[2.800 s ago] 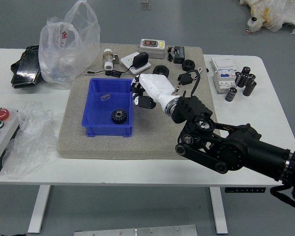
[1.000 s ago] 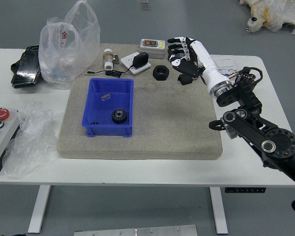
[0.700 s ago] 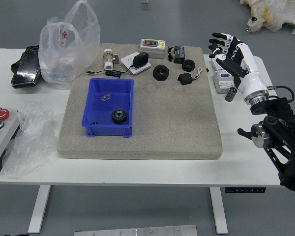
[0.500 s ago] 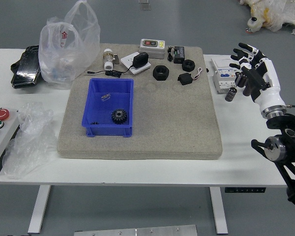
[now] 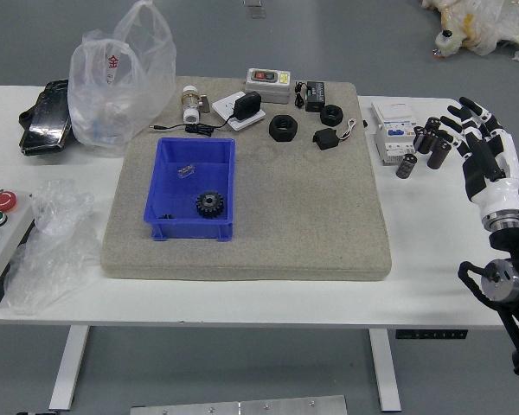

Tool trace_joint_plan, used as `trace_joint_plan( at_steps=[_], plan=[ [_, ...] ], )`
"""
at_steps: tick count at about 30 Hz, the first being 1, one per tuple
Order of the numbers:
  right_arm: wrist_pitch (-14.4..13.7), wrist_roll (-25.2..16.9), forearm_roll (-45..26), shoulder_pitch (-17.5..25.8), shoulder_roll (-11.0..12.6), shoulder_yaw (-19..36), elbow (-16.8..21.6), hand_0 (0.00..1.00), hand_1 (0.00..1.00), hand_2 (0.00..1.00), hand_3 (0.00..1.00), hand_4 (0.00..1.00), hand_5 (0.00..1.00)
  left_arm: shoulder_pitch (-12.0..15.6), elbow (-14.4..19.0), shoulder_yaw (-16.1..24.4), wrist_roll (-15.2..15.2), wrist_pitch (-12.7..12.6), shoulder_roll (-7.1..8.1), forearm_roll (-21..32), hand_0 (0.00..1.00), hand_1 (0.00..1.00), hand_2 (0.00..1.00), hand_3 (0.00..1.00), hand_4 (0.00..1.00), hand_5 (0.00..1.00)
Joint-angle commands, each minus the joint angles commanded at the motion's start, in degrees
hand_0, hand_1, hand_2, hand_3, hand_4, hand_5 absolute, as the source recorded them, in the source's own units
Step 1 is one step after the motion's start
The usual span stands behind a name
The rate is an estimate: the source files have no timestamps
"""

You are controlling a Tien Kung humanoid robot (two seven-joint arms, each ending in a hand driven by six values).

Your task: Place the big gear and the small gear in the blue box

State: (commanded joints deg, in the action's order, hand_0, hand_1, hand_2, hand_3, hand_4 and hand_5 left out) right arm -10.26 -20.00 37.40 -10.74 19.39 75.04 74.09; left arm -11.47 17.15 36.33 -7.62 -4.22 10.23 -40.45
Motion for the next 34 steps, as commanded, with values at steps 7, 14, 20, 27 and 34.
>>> trace_joint_plan(
  at_steps=[7, 14, 20, 27, 34],
  plan=[
    [0.0, -0.1, 0.1, 0.5, 0.2, 2.6, 0.3, 0.609, 0.651, 0.662, 0.668, 0.651, 0.346, -0.2, -0.1, -1.7, 0.9, 0.0, 0.03, 1.6, 0.652, 0.602, 0.572, 0.683, 0.668, 0.355],
    [0.1, -0.1, 0.2, 0.7, 0.2, 3.6, 0.5, 0.633, 0.652, 0.661, 0.666, 0.652, 0.345, -0.2, -0.2, -1.5, 0.8, 0.0, 0.10, 1.5, 0.652, 0.603, 0.571, 0.684, 0.668, 0.354],
    [0.2, -0.2, 0.4, 0.9, 0.1, 4.0, 0.6, 0.638, 0.651, 0.661, 0.666, 0.651, 0.344, -0.3, -0.2, -1.9, 1.0, -0.1, 0.13, 1.9, 0.652, 0.602, 0.572, 0.684, 0.668, 0.353],
    [0.2, -0.2, 0.6, 1.1, 0.1, 4.6, 0.8, 0.640, 0.650, 0.661, 0.666, 0.651, 0.344, -0.3, -0.2, -1.8, 0.9, 0.0, 0.19, 1.9, 0.652, 0.603, 0.572, 0.685, 0.669, 0.356],
    [0.1, -0.2, 0.8, 1.1, 0.0, 5.3, 0.8, 0.640, 0.650, 0.661, 0.666, 0.651, 0.344, -0.7, -0.2, -2.0, 1.0, 0.1, 0.40, 1.8, 0.652, 0.603, 0.572, 0.685, 0.669, 0.356]
  ],
)
